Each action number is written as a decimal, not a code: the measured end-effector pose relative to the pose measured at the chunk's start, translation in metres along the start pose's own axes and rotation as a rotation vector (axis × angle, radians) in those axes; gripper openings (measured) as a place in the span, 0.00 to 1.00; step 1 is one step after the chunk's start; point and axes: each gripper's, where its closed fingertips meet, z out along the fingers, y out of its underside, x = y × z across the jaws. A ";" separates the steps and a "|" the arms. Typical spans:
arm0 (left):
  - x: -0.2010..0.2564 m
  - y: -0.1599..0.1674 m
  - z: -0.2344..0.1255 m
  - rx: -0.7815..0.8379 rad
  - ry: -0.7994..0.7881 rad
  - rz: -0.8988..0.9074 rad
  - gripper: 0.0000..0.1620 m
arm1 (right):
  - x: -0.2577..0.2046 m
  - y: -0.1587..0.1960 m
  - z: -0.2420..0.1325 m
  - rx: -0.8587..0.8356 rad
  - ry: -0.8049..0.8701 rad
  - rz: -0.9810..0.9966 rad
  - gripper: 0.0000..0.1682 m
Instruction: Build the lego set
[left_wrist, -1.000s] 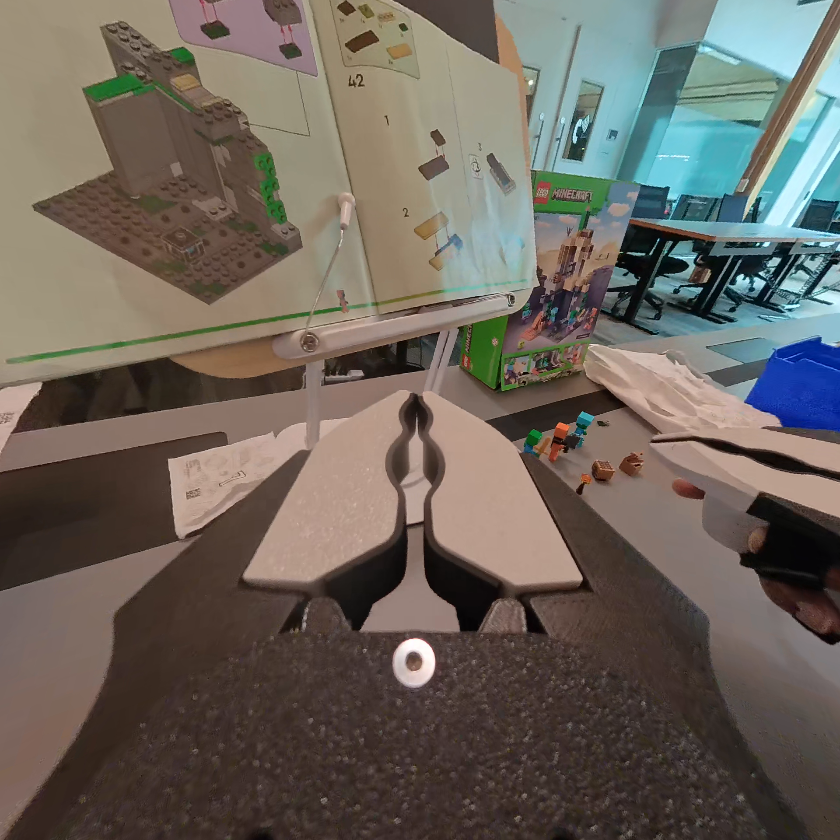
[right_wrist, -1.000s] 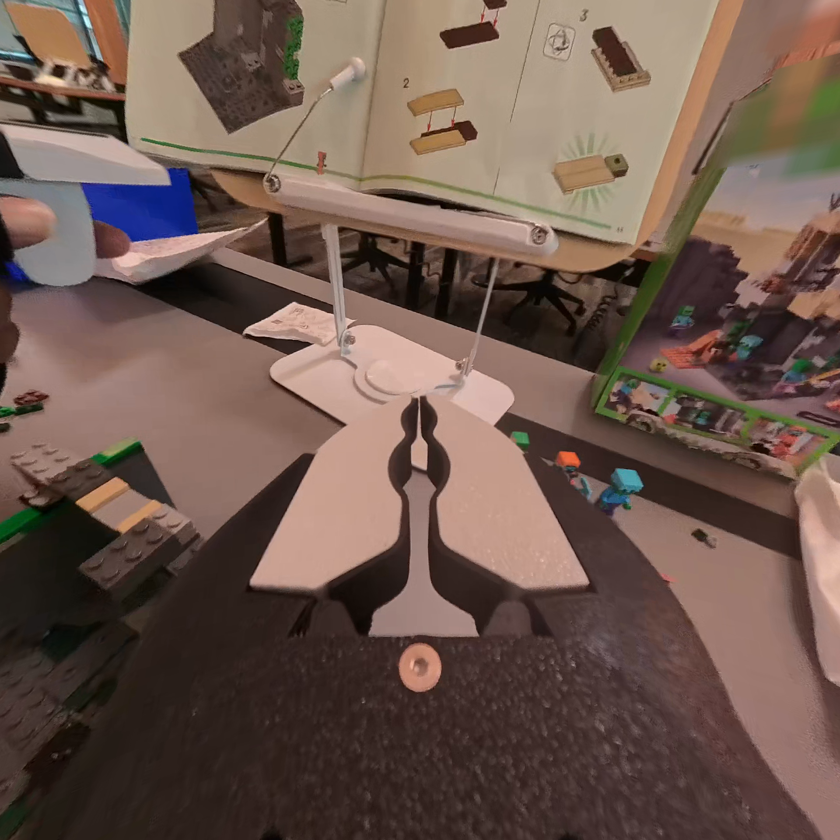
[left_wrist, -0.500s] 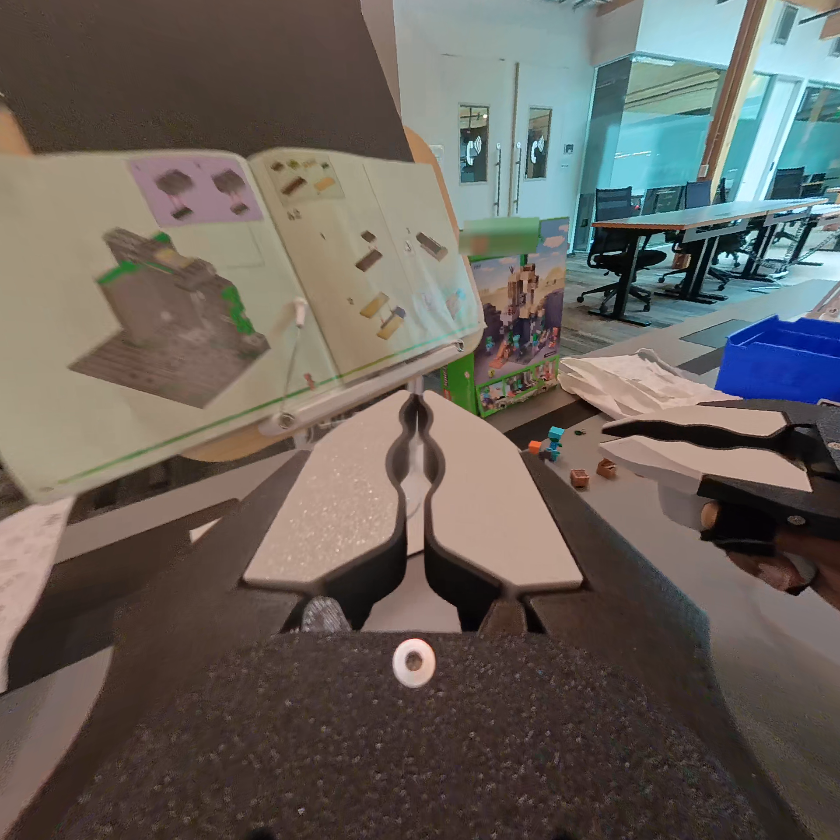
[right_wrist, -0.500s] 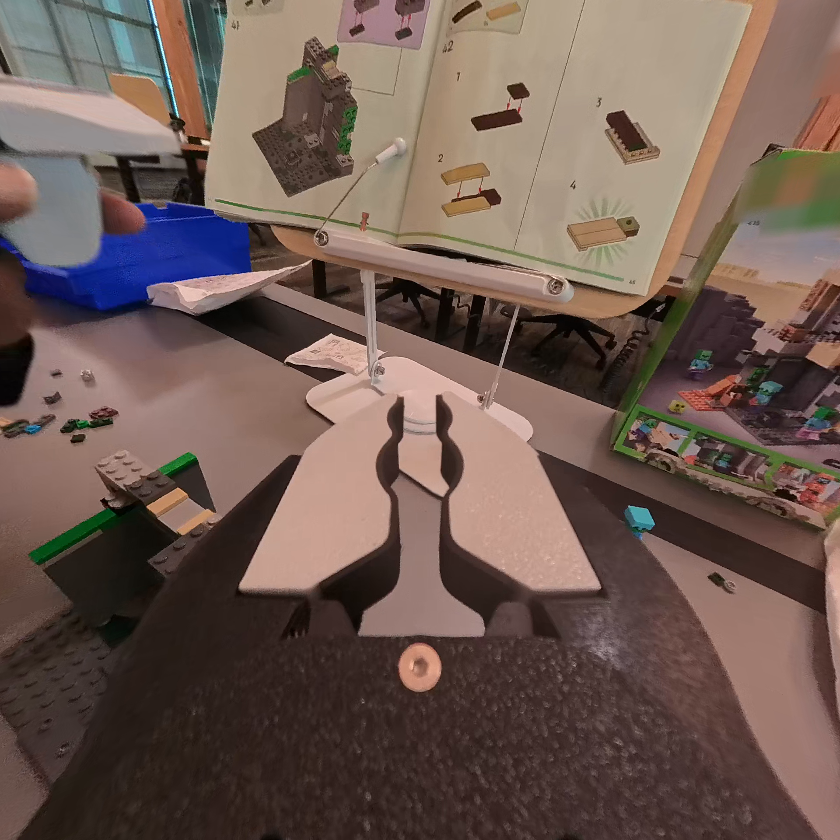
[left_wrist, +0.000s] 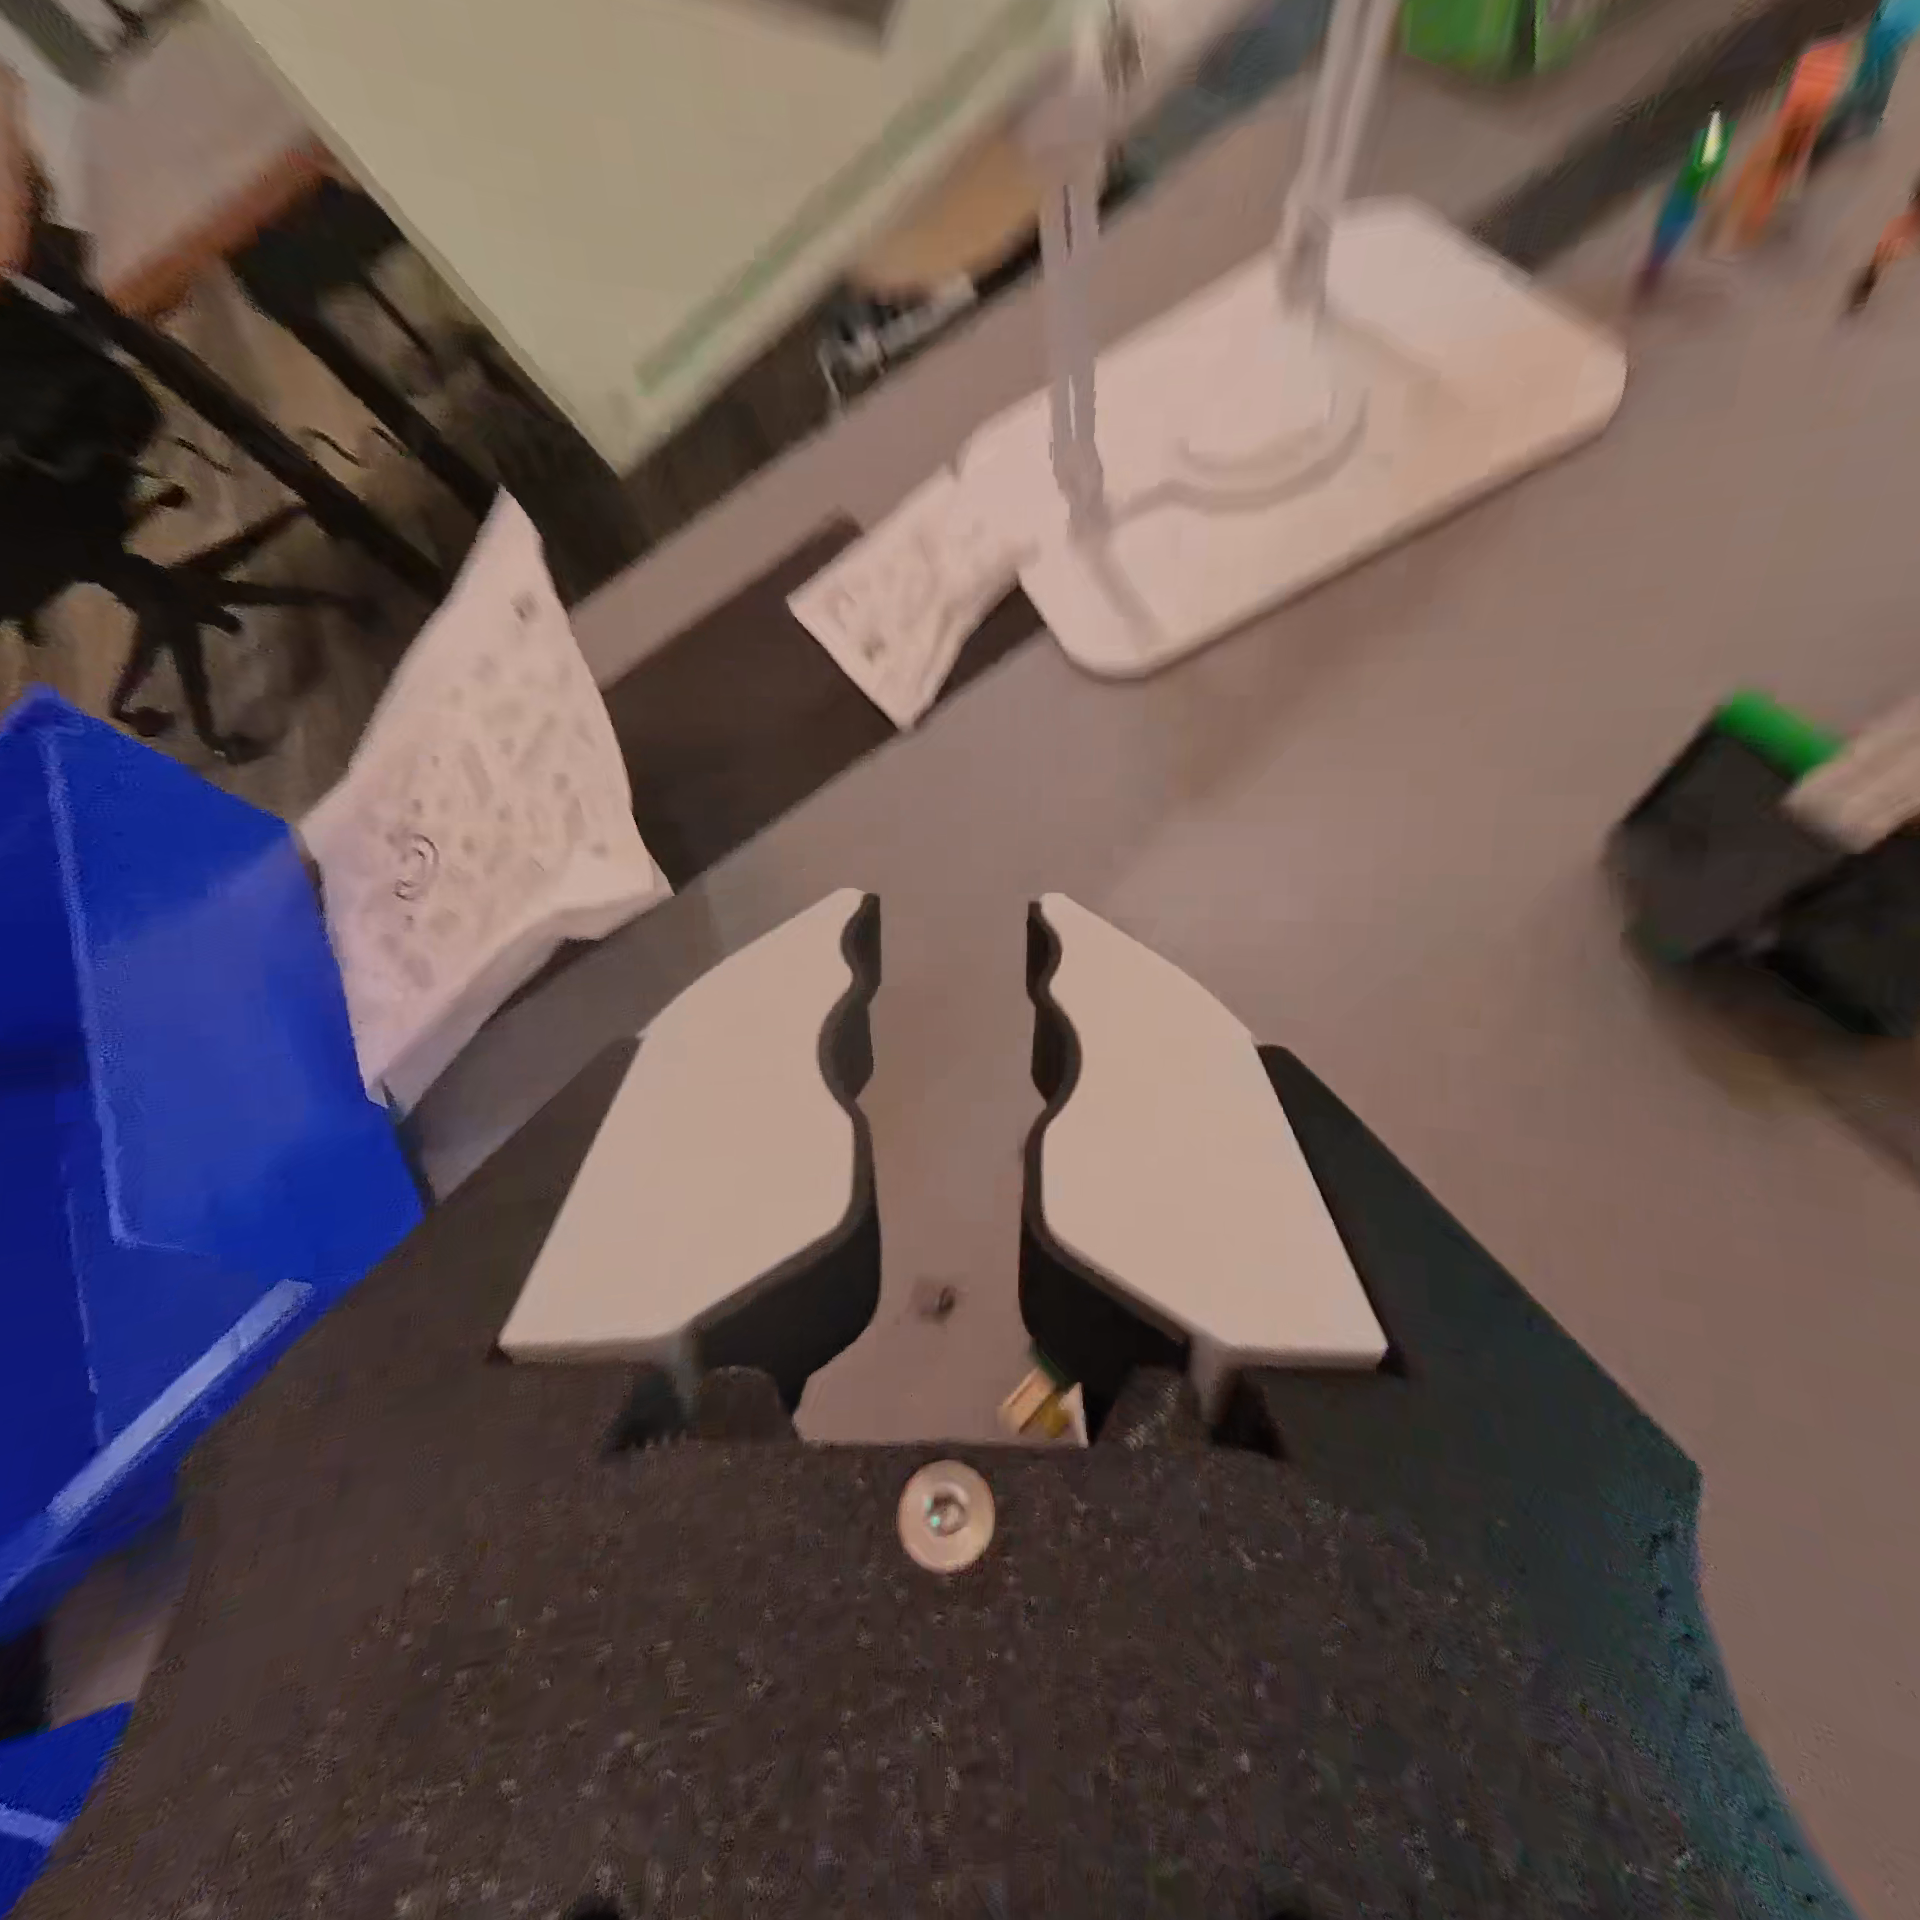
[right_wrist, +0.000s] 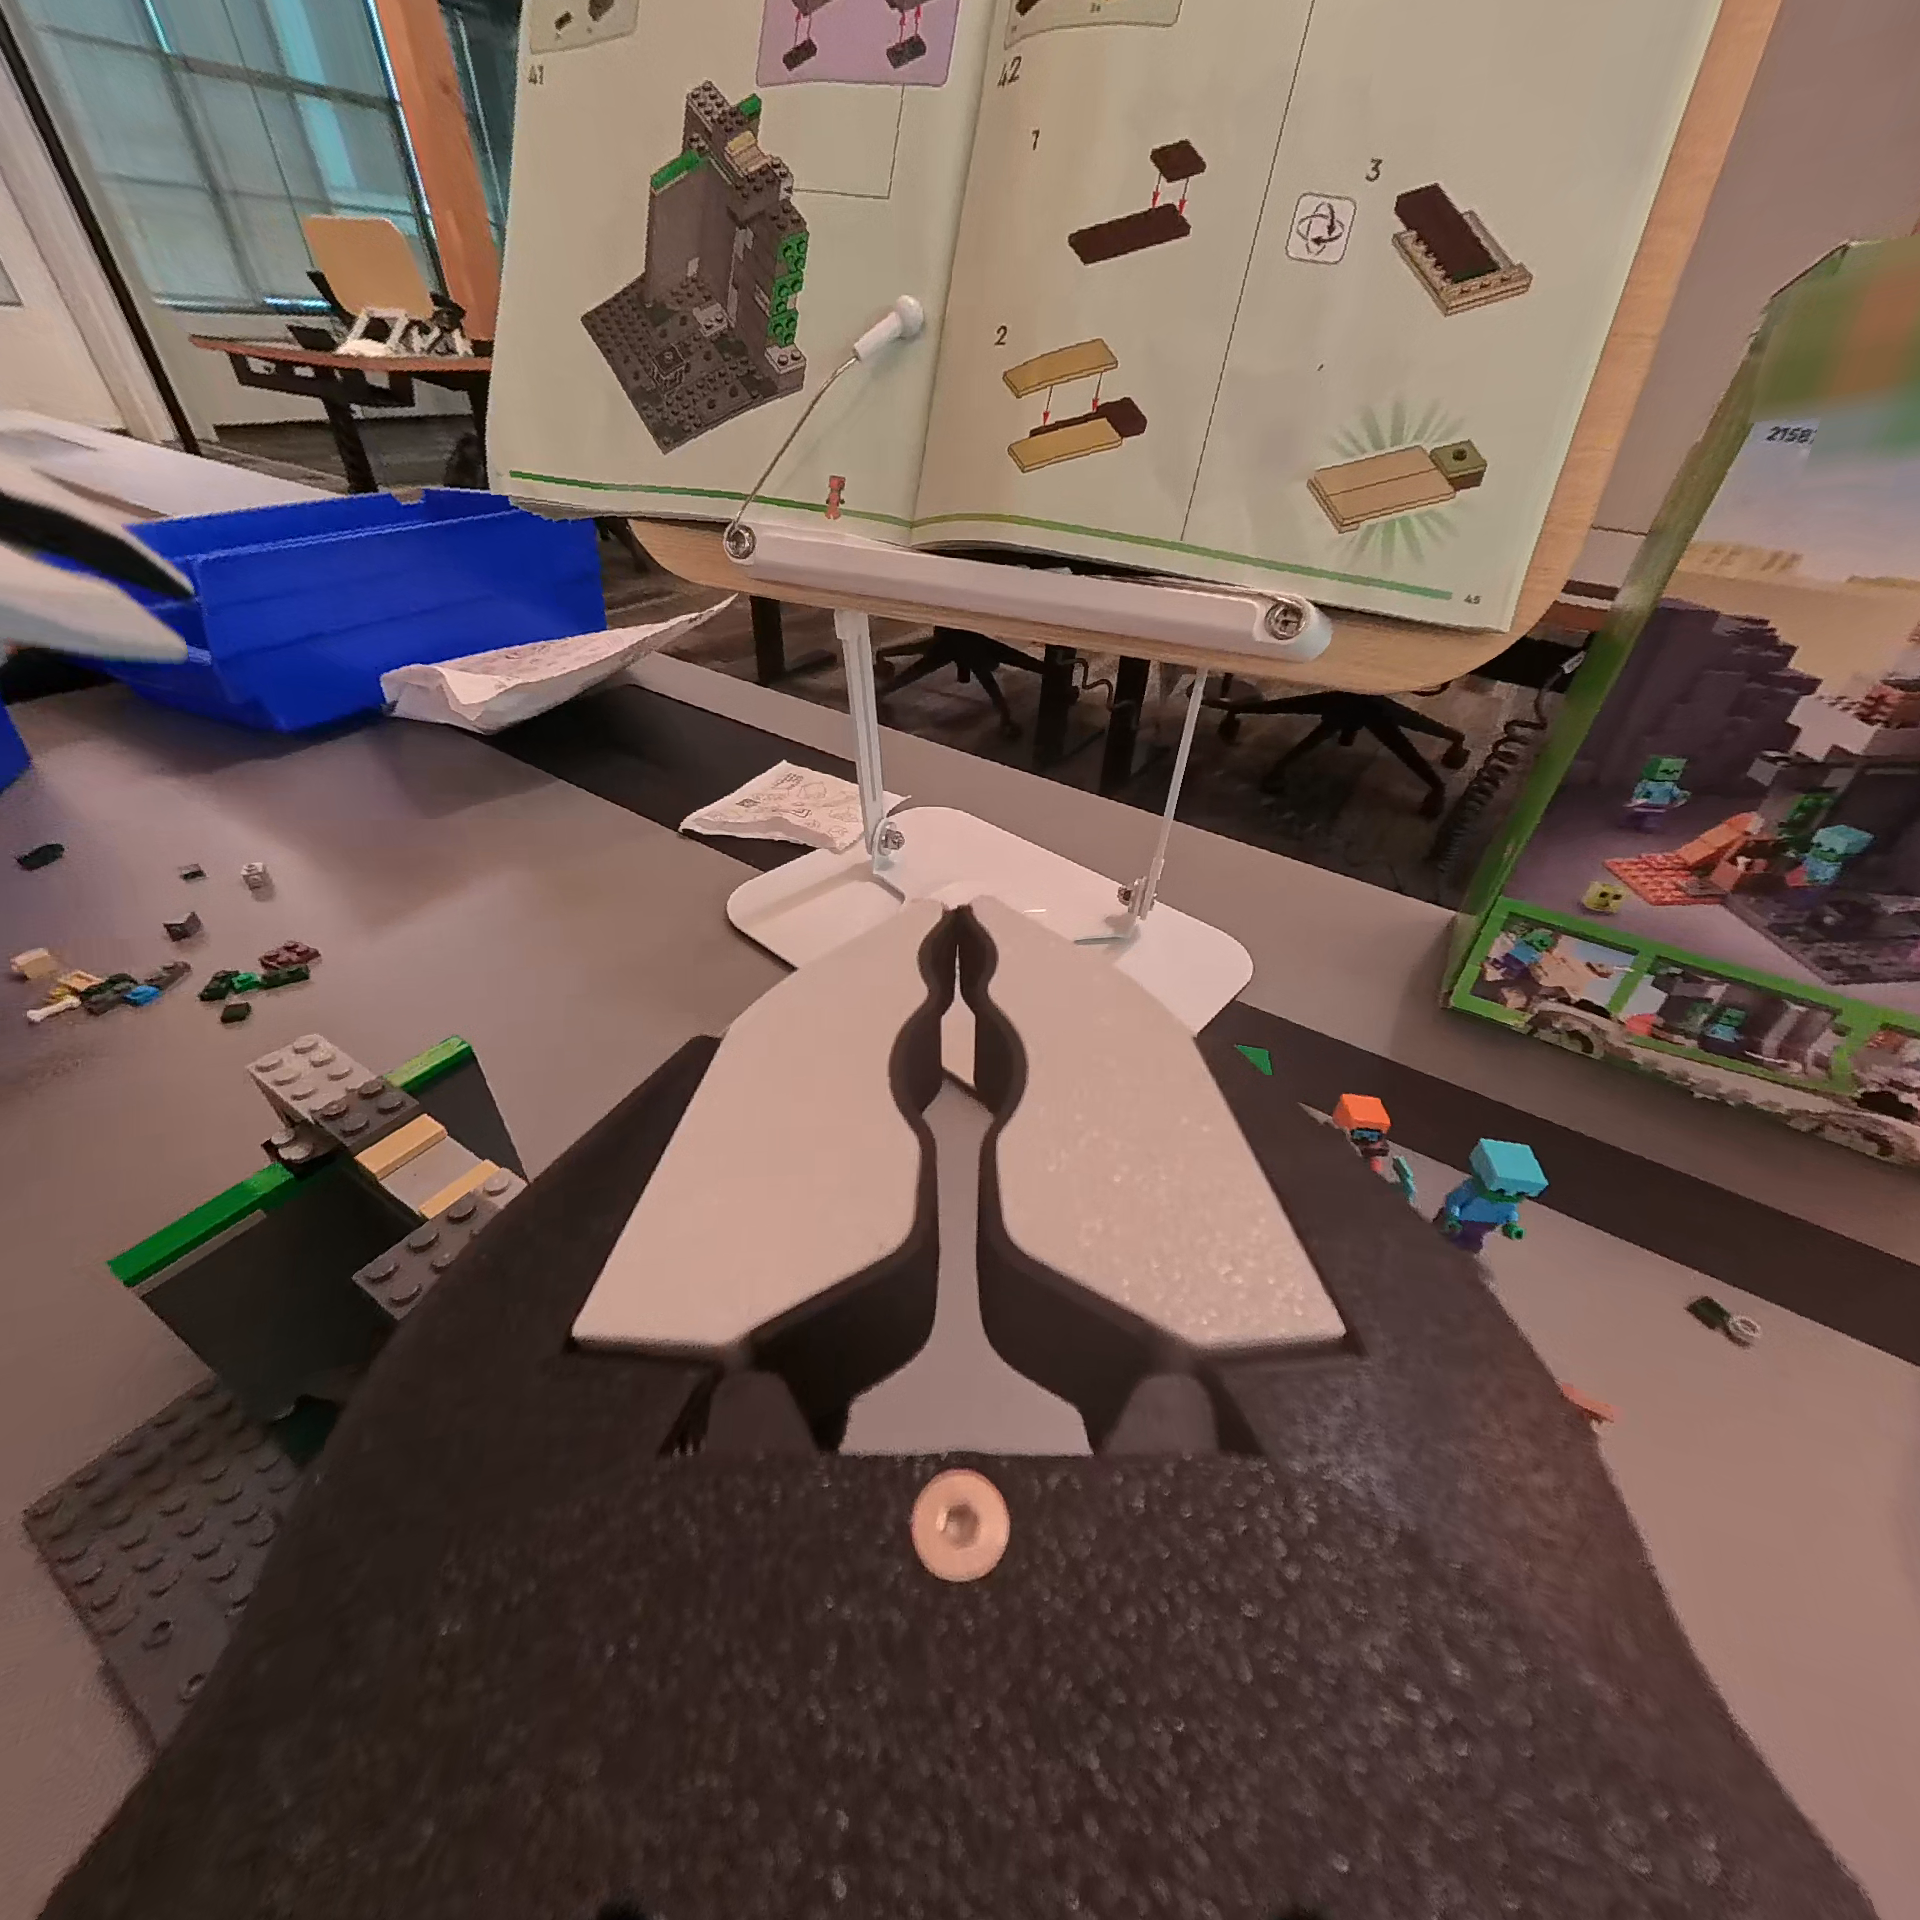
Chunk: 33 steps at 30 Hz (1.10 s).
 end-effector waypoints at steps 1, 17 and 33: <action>-0.001 0.014 0.004 -0.058 0.034 0.043 0.17 | -0.001 0.001 0.000 -0.001 -0.003 -0.002 0.00; 0.021 0.119 0.047 -0.439 0.598 0.427 0.15 | -0.007 0.032 0.010 -0.099 -0.022 -0.083 0.00; 0.031 0.129 0.062 -0.507 0.676 0.474 0.10 | -0.010 0.049 0.016 -0.144 -0.043 -0.081 0.00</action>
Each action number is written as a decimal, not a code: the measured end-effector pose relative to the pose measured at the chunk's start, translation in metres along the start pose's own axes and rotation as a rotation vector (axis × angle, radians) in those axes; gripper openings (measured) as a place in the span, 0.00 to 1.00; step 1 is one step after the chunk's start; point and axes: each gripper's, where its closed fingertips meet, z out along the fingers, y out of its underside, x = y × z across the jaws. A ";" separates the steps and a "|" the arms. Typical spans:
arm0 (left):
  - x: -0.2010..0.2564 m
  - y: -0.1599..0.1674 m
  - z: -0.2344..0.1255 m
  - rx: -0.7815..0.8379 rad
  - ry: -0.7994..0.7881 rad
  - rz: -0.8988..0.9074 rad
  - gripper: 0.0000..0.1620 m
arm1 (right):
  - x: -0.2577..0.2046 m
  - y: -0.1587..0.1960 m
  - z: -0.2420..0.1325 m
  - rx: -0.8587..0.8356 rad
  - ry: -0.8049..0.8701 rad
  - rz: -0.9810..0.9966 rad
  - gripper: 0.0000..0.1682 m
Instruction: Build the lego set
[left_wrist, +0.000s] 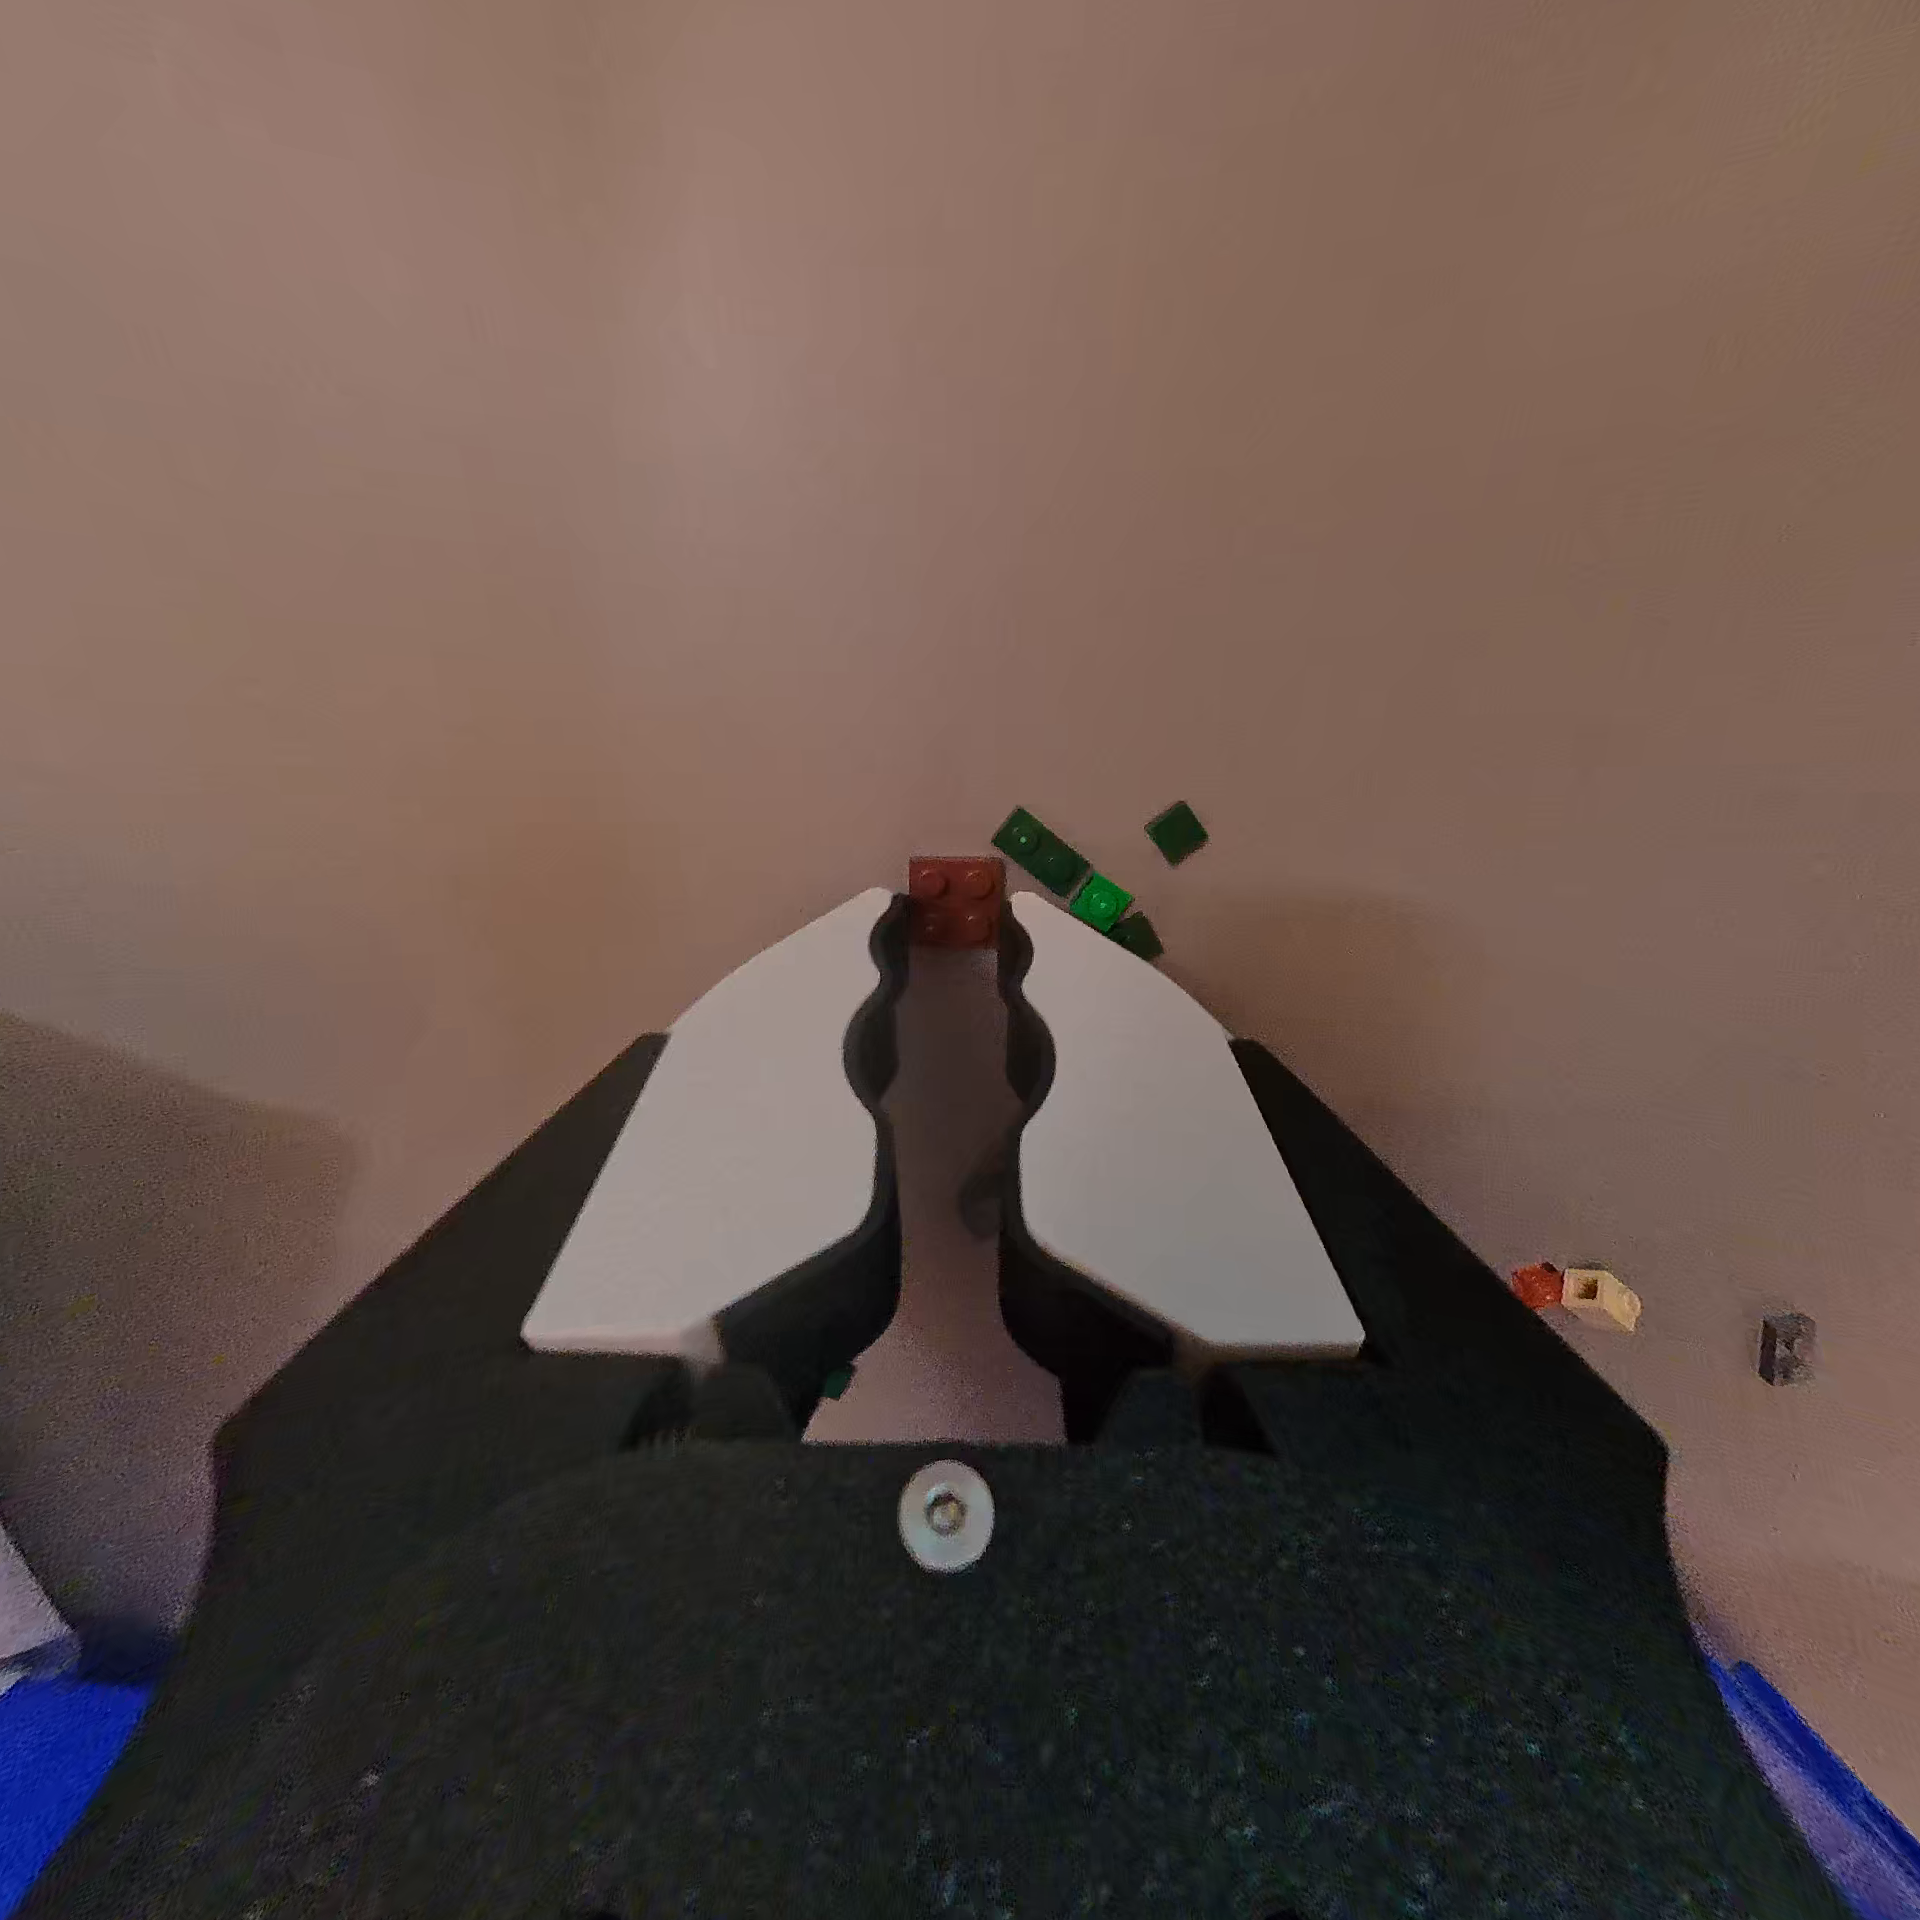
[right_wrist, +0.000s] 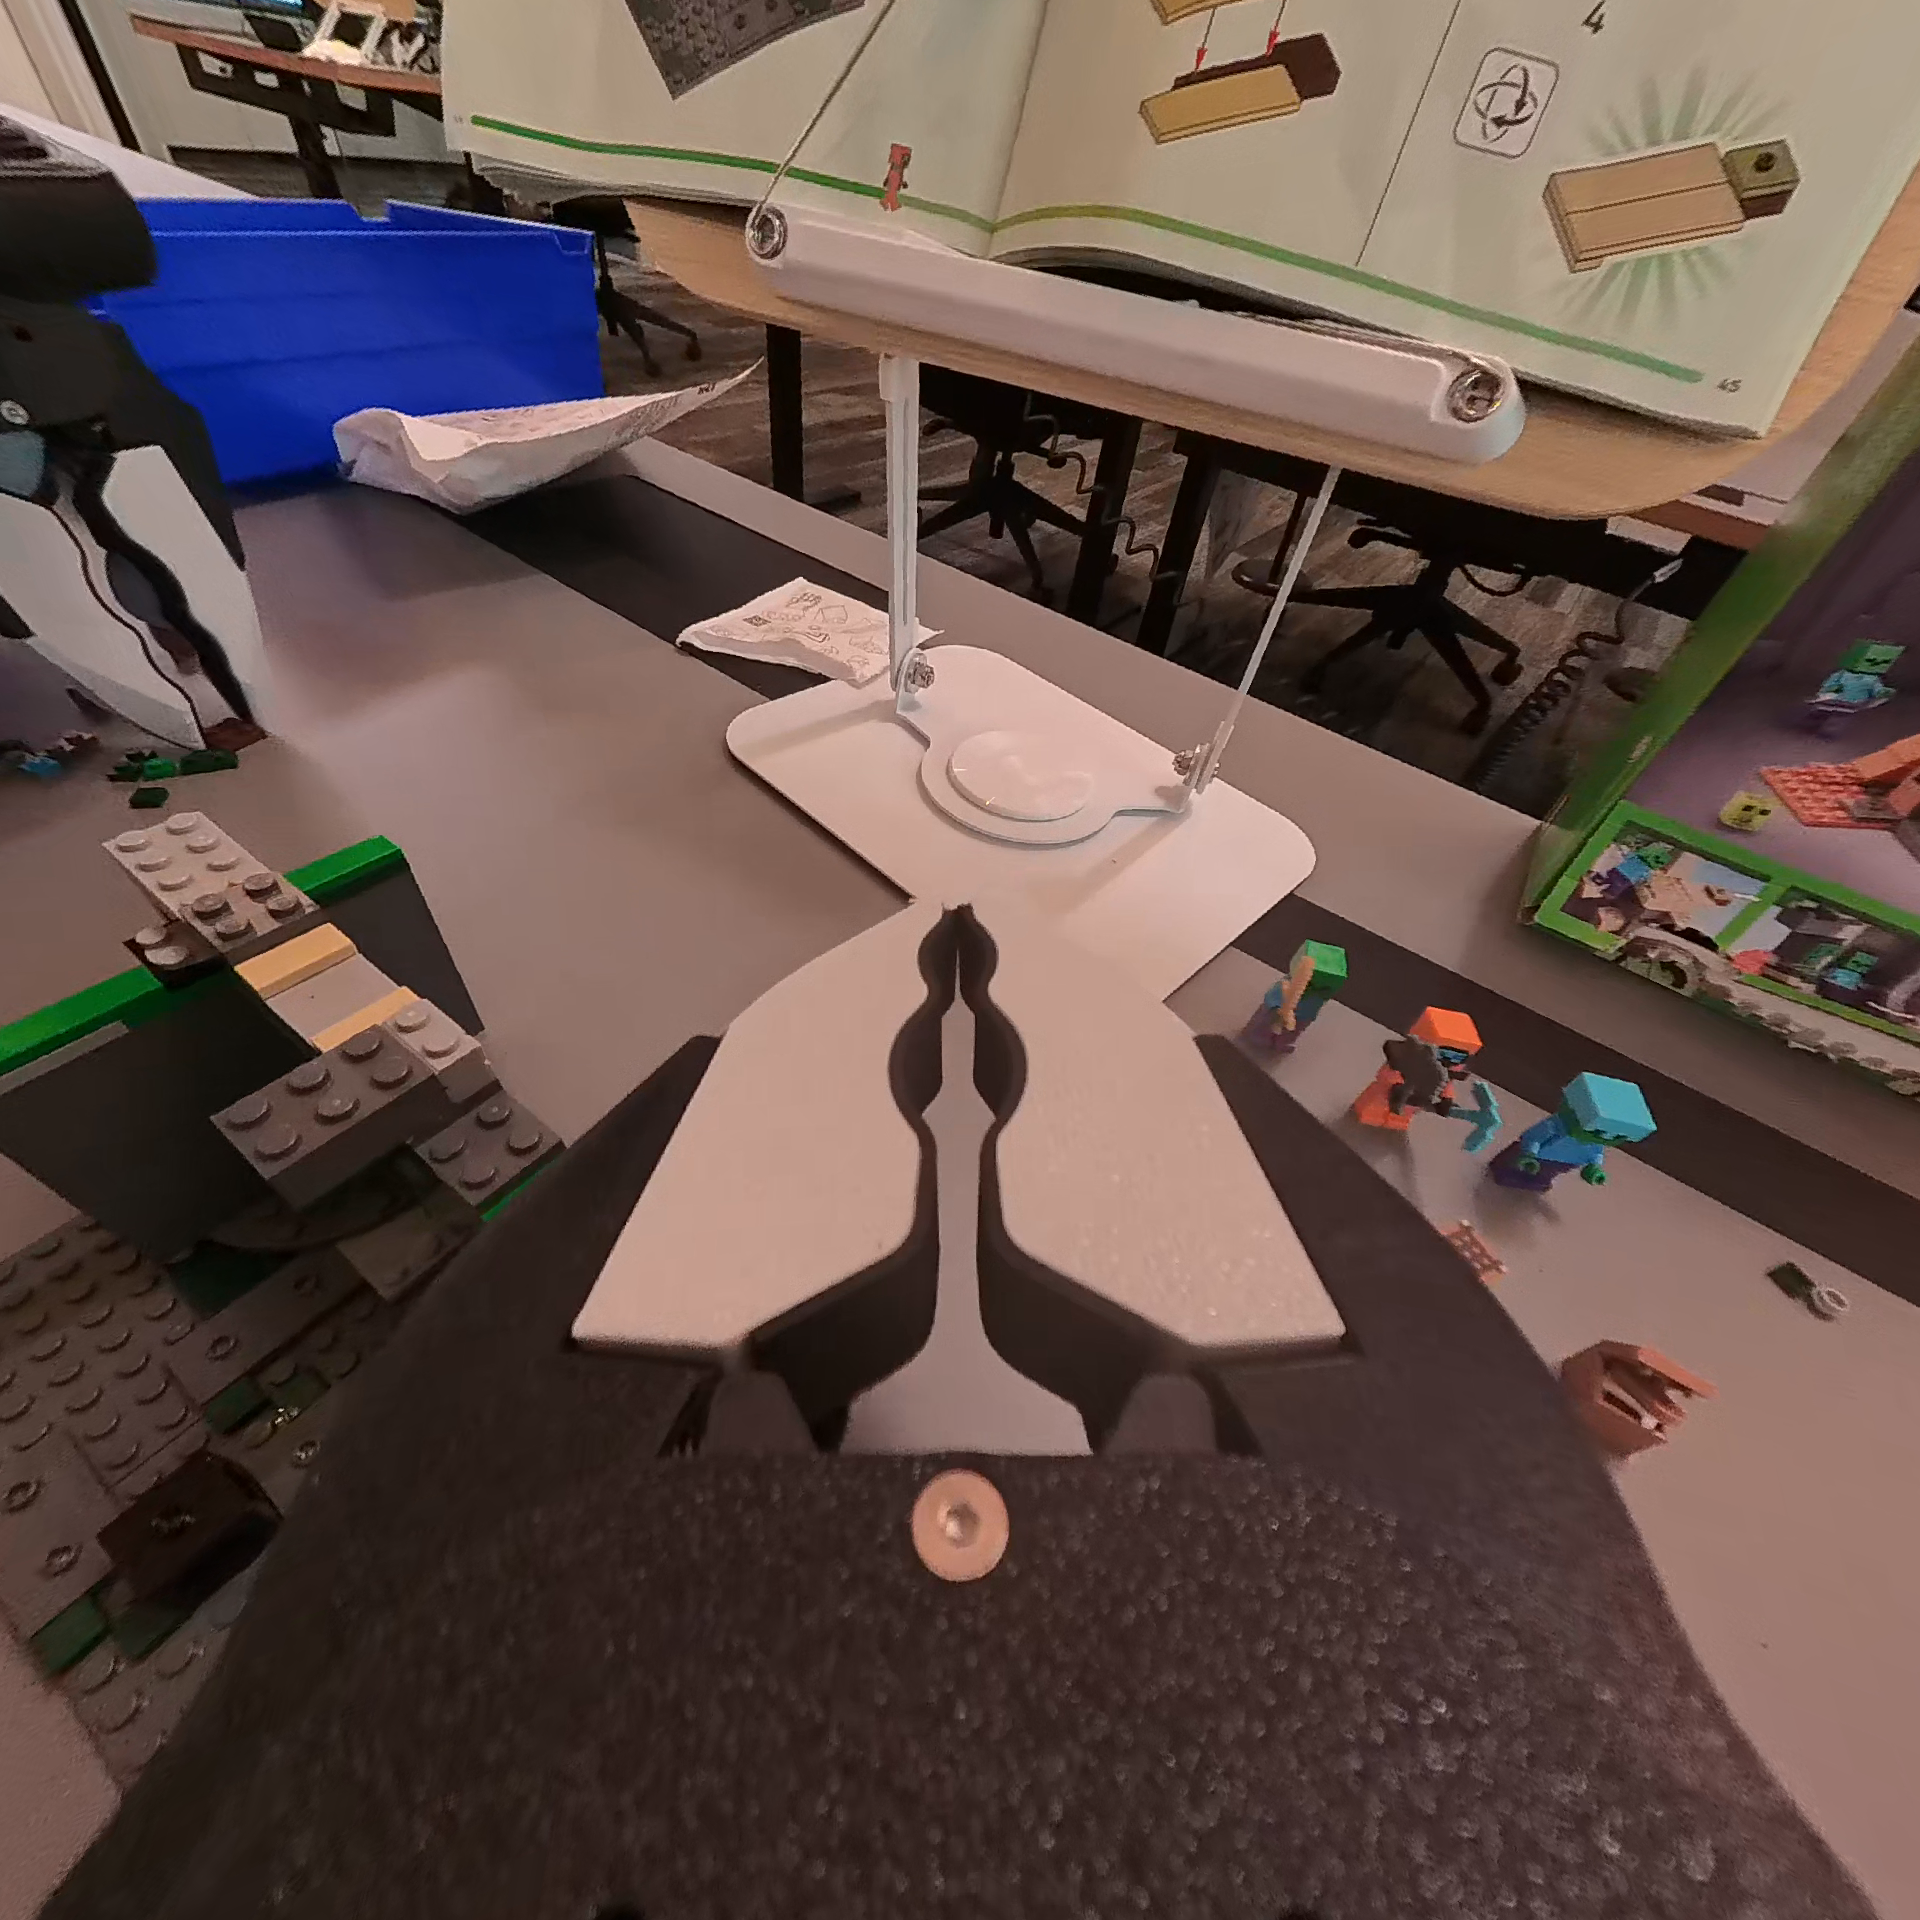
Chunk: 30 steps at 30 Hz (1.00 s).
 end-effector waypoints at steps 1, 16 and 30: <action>0.000 0.000 0.000 -0.005 -0.008 0.001 0.10 | 0.000 0.000 0.000 0.000 0.000 -0.001 0.00; 0.136 -0.114 -0.036 0.172 -0.019 0.240 0.10 | -0.016 -0.028 -0.016 0.091 -0.111 -0.092 0.00; 0.224 -0.168 -0.007 0.347 0.031 0.229 0.10 | -0.087 0.029 -0.032 -0.181 -0.692 -0.237 0.31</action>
